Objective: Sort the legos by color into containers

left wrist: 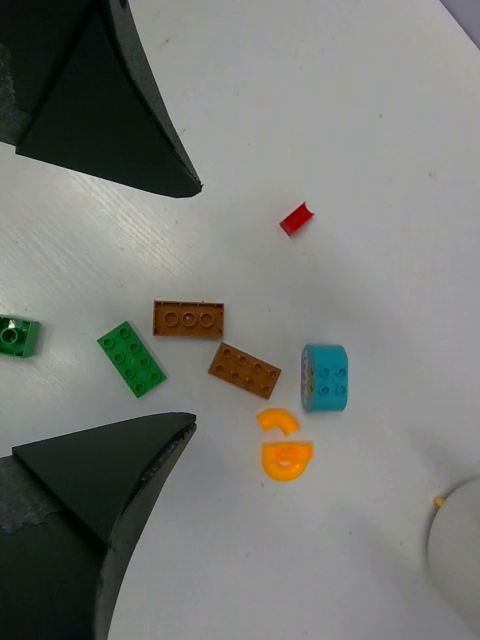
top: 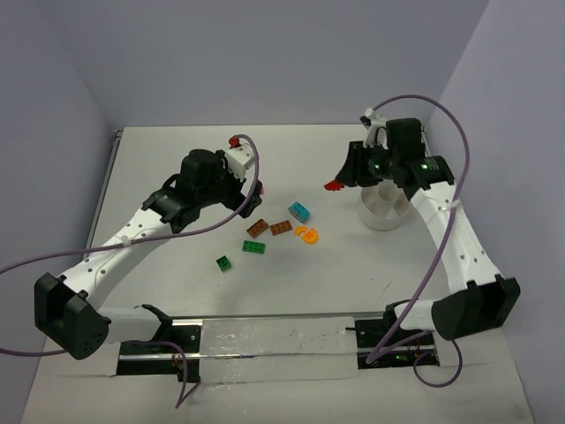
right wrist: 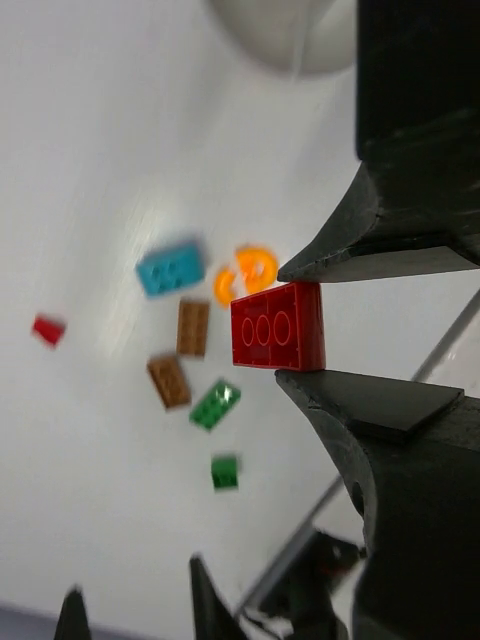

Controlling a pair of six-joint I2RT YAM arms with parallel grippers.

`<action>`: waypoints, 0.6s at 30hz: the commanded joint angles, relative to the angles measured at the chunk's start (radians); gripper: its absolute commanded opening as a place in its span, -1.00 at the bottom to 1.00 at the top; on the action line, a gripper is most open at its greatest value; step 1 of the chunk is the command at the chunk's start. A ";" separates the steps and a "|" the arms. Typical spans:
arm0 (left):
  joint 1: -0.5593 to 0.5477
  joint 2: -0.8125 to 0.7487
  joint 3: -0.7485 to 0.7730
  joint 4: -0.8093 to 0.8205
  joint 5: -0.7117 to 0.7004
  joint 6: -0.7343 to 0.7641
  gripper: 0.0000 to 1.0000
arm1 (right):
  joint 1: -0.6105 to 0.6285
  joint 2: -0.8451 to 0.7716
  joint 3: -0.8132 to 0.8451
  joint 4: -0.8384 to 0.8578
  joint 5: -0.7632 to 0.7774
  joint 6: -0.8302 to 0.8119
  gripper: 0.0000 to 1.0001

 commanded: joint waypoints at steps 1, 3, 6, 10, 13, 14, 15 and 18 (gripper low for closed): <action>0.000 0.030 0.031 0.006 -0.099 -0.022 0.99 | -0.078 -0.112 -0.044 -0.126 0.333 -0.083 -1.00; 0.001 0.054 0.039 0.018 -0.122 -0.026 0.99 | -0.091 -0.119 -0.044 -0.146 0.404 -0.059 -1.00; 0.002 0.084 0.052 0.042 -0.144 -0.042 0.99 | -0.093 -0.081 -0.031 -0.195 0.521 0.007 -1.00; 0.002 0.135 0.082 0.051 -0.152 -0.065 0.98 | -0.093 0.002 0.005 -0.247 0.619 0.122 -1.00; 0.002 0.145 0.071 0.067 -0.152 -0.067 0.99 | -0.093 0.032 0.004 -0.254 0.688 0.216 -1.00; 0.002 0.145 0.067 0.071 -0.151 -0.066 0.98 | -0.093 0.041 0.004 -0.256 0.693 0.232 -1.00; 0.002 0.146 0.062 0.074 -0.151 -0.064 0.98 | -0.093 0.049 0.002 -0.254 0.698 0.244 -1.00; 0.002 0.152 0.057 0.077 -0.152 -0.060 0.98 | -0.093 0.063 0.002 -0.245 0.707 0.268 -1.00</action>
